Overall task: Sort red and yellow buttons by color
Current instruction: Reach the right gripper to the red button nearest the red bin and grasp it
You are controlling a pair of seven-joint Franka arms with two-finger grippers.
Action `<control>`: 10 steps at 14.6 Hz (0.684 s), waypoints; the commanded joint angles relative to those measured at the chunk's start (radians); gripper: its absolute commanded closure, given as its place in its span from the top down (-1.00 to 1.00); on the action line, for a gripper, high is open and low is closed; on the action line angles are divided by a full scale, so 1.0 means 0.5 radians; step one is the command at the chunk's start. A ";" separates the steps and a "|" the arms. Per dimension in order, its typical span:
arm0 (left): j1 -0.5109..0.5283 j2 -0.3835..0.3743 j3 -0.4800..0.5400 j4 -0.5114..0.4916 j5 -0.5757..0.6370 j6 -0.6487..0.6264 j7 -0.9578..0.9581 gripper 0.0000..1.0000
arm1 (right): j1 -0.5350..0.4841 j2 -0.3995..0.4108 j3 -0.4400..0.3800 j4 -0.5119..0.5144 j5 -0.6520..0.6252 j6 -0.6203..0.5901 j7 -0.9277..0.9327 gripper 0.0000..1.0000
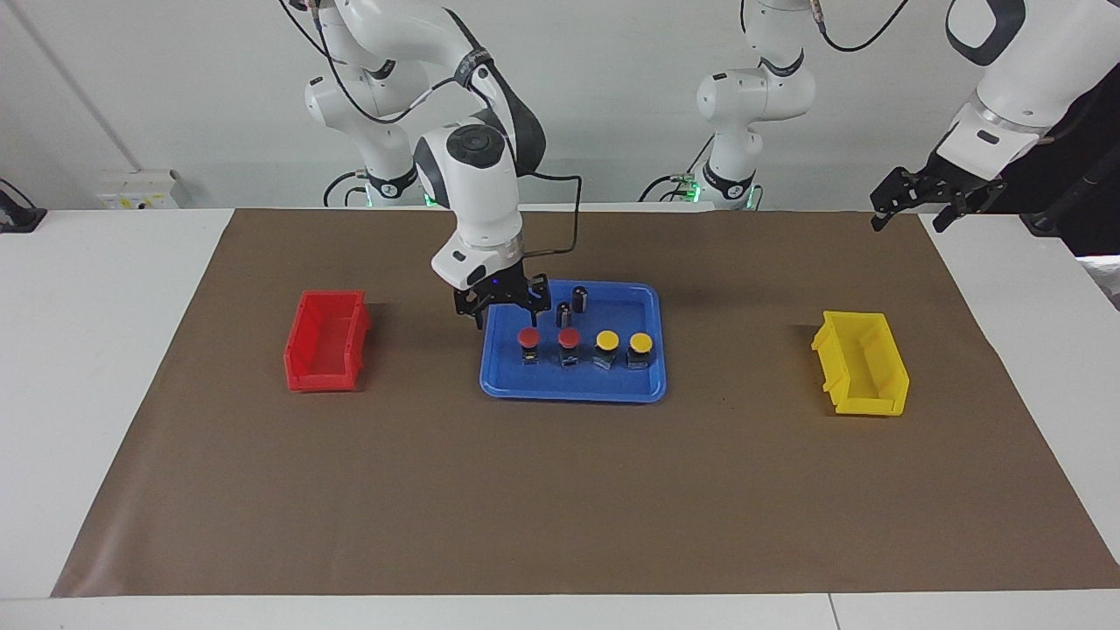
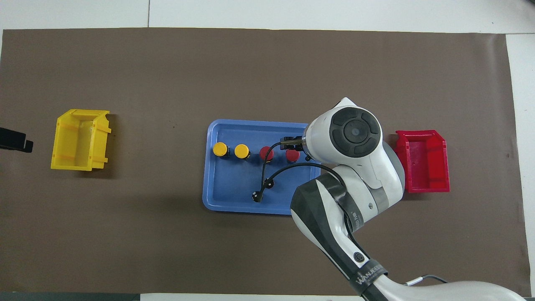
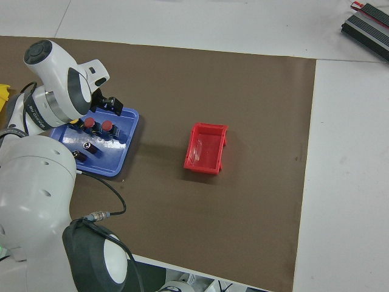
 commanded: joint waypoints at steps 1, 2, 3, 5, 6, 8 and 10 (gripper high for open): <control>0.026 -0.045 -0.009 -0.038 0.028 -0.027 -0.005 1.00 | 0.017 0.047 0.003 -0.045 -0.005 0.111 0.023 0.85; 0.026 -0.045 -0.009 -0.038 0.028 -0.027 -0.011 1.00 | 0.033 0.056 0.003 -0.045 -0.008 0.114 0.023 0.79; 0.026 -0.045 -0.009 -0.041 0.028 -0.027 -0.014 1.00 | 0.036 0.068 0.003 -0.045 -0.011 0.117 0.023 0.76; 0.026 -0.045 -0.009 -0.047 0.028 -0.024 -0.014 1.00 | 0.054 0.105 0.003 -0.042 -0.014 0.157 0.029 0.70; 0.026 -0.045 -0.009 -0.050 0.028 -0.024 -0.014 1.00 | 0.067 0.111 0.003 -0.045 -0.014 0.160 0.029 0.69; 0.026 -0.048 -0.009 -0.062 0.028 -0.015 -0.017 1.00 | 0.067 0.111 0.003 -0.045 -0.017 0.166 0.026 0.66; 0.030 -0.051 -0.009 -0.065 0.028 -0.018 -0.018 1.00 | 0.070 0.111 0.003 -0.045 -0.017 0.169 0.026 0.65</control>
